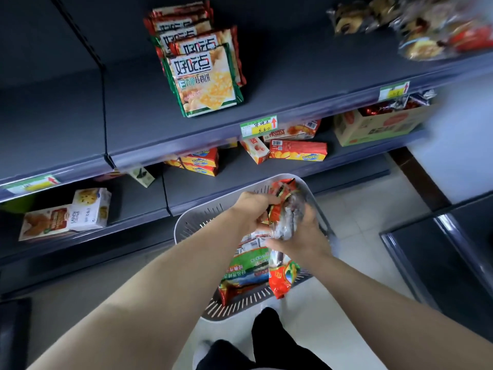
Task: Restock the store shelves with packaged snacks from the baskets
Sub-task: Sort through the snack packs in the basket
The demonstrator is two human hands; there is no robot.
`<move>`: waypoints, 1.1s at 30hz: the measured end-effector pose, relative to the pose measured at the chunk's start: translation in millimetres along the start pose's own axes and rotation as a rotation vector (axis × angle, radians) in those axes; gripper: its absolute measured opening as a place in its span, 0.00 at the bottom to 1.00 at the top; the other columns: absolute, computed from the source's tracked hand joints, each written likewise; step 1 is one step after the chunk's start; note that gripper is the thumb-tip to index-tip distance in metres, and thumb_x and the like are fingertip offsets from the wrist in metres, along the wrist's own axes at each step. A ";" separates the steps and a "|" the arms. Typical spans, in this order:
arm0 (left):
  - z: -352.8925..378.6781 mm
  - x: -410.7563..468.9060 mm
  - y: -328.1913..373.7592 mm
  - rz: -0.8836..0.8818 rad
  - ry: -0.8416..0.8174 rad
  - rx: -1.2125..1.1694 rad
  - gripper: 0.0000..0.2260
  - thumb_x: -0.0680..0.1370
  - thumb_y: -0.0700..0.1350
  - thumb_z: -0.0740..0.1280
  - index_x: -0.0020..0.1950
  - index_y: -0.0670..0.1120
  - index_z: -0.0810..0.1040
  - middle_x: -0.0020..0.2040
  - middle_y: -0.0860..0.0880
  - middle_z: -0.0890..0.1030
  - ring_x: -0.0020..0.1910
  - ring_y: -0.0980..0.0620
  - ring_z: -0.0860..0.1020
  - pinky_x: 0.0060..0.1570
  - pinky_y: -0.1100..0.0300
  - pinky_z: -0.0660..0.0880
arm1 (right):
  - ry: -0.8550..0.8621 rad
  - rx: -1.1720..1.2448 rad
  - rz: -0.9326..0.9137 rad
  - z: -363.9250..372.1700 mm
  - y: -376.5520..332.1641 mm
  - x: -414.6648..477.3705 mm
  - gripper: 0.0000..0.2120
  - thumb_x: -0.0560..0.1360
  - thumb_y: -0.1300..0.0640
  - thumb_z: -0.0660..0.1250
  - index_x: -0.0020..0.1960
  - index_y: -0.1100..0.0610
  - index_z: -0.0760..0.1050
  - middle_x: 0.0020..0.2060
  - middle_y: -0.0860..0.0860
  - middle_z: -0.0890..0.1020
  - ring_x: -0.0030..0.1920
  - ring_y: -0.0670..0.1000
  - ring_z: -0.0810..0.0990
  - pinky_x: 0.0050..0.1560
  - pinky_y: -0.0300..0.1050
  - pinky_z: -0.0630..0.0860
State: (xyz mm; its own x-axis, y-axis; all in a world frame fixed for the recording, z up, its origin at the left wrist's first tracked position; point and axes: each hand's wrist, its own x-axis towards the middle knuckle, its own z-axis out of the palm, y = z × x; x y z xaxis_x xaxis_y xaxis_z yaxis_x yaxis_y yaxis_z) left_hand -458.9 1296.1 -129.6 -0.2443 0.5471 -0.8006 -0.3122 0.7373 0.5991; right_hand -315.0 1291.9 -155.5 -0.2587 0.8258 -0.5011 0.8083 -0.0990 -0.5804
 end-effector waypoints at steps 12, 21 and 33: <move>-55.3 -63.7 -10.7 0.393 0.226 0.305 0.18 0.79 0.53 0.66 0.64 0.42 0.78 0.51 0.47 0.81 0.51 0.45 0.79 0.55 0.55 0.78 | 0.251 0.630 0.163 -3.6 -18.0 -77.2 0.24 0.58 0.50 0.77 0.49 0.50 0.71 0.45 0.52 0.82 0.47 0.56 0.83 0.51 0.55 0.80; -167.8 -128.5 -67.6 0.223 0.089 0.028 0.38 0.64 0.76 0.66 0.59 0.46 0.81 0.52 0.46 0.85 0.51 0.44 0.83 0.59 0.46 0.77 | -0.011 0.949 0.057 24.6 -67.7 -167.4 0.13 0.65 0.63 0.70 0.50 0.60 0.79 0.41 0.56 0.83 0.41 0.57 0.80 0.45 0.47 0.75; -306.5 -244.8 -98.5 0.479 0.447 -0.136 0.09 0.75 0.42 0.73 0.53 0.43 0.79 0.44 0.43 0.84 0.42 0.45 0.83 0.46 0.51 0.81 | -0.099 0.586 -0.058 84.3 -196.5 -220.6 0.37 0.77 0.39 0.63 0.78 0.56 0.54 0.74 0.56 0.65 0.71 0.60 0.66 0.66 0.56 0.64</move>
State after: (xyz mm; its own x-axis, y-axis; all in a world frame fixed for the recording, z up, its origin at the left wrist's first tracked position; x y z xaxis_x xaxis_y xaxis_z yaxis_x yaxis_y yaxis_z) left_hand -649.8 968.1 10.4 -0.7328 0.5629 -0.3823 -0.1803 0.3812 0.9067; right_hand -461.3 1082.3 14.9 -0.3642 0.7861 -0.4994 0.3721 -0.3687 -0.8518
